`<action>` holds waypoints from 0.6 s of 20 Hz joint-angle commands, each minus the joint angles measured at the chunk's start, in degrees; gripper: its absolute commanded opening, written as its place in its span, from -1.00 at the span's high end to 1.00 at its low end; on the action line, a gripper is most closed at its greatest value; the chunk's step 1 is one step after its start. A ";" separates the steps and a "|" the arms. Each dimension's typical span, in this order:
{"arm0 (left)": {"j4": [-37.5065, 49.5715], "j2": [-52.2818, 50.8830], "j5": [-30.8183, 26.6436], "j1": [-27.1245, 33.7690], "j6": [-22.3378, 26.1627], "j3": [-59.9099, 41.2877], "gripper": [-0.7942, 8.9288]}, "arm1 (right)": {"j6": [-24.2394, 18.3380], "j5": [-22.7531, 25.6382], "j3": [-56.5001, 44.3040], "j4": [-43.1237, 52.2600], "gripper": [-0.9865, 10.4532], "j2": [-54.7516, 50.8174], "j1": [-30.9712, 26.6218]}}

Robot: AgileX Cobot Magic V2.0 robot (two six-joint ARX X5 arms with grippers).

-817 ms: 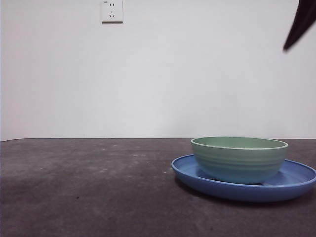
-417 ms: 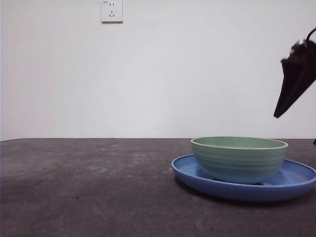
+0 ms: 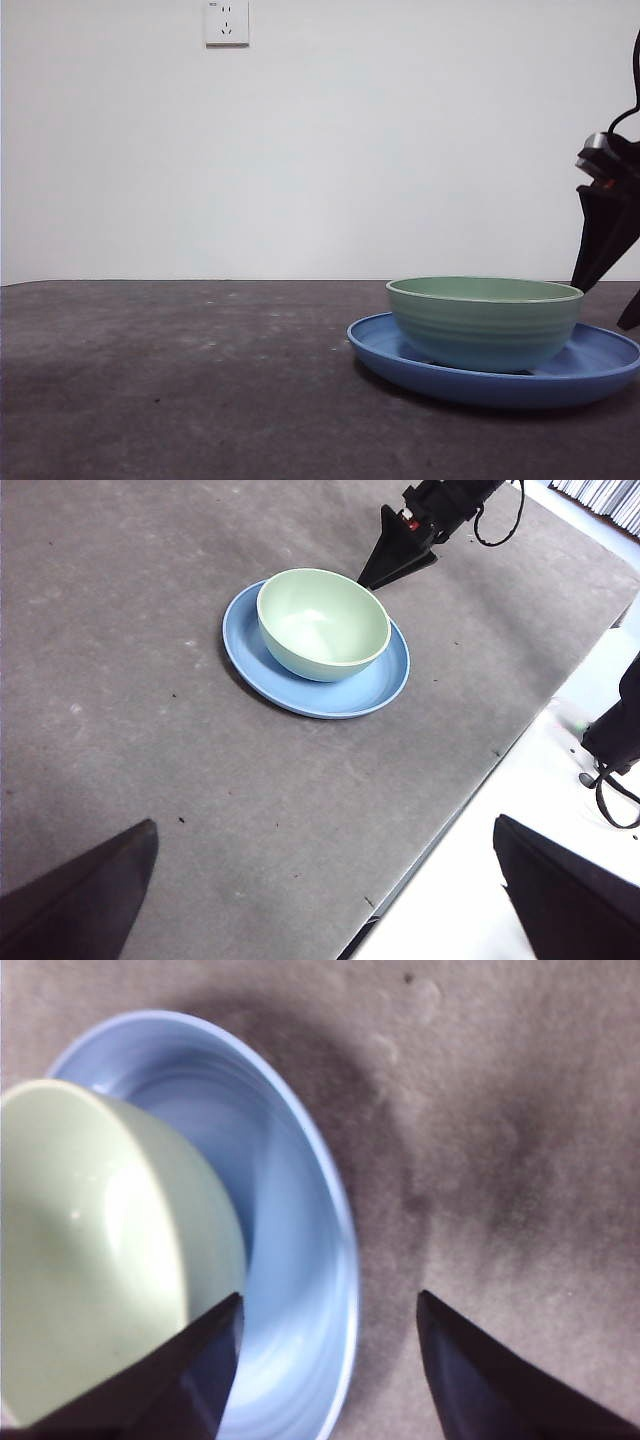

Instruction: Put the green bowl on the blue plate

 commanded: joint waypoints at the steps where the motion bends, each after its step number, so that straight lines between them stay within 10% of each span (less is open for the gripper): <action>1: 0.28 0.04 0.31 -0.24 -0.17 0.42 -0.45 | -0.72 -0.13 1.01 0.48 0.43 2.45 -0.07; 12: 0.28 0.04 0.31 -0.24 -0.15 0.42 -0.45 | -0.90 -4.57 0.94 1.44 0.68 7.26 0.15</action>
